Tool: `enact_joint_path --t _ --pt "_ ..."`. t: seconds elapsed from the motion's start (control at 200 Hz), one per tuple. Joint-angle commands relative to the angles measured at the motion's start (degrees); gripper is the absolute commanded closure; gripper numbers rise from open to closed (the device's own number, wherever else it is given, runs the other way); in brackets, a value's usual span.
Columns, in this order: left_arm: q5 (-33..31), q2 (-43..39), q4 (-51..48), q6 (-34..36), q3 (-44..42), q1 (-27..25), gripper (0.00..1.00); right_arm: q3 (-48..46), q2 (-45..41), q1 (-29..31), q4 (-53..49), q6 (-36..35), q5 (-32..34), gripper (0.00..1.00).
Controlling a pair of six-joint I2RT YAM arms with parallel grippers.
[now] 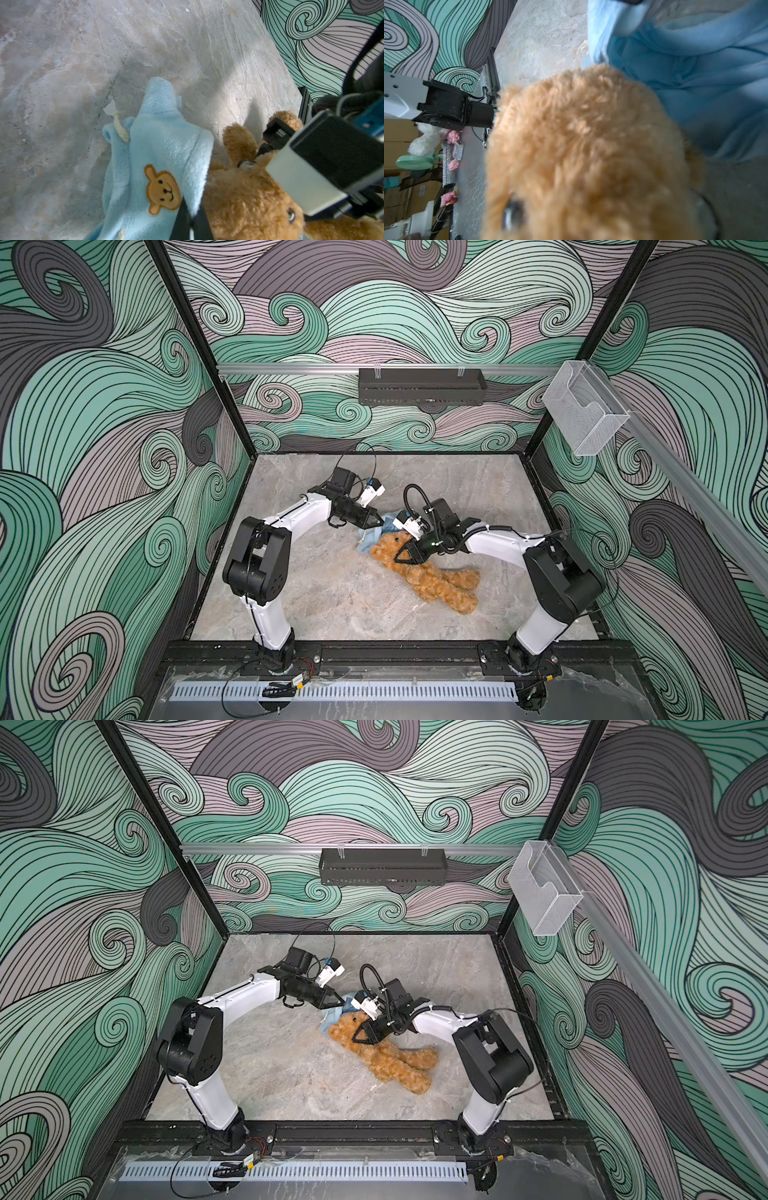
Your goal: Dress the teddy bear
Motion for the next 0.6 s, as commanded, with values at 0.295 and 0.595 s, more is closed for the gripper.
enact_joint_path --t 0.295,0.595 --pt "6.43 2.20 -5.93 5.30 2.20 -0.15 1.00 0.75 4.90 -4.58 12.95 7.72 -3.54 0.68" --pt "7.29 2.93 -8.38 6.38 2.64 -0.58 1.00 -4.55 5.40 -4.68 25.50 23.68 10.66 0.71"
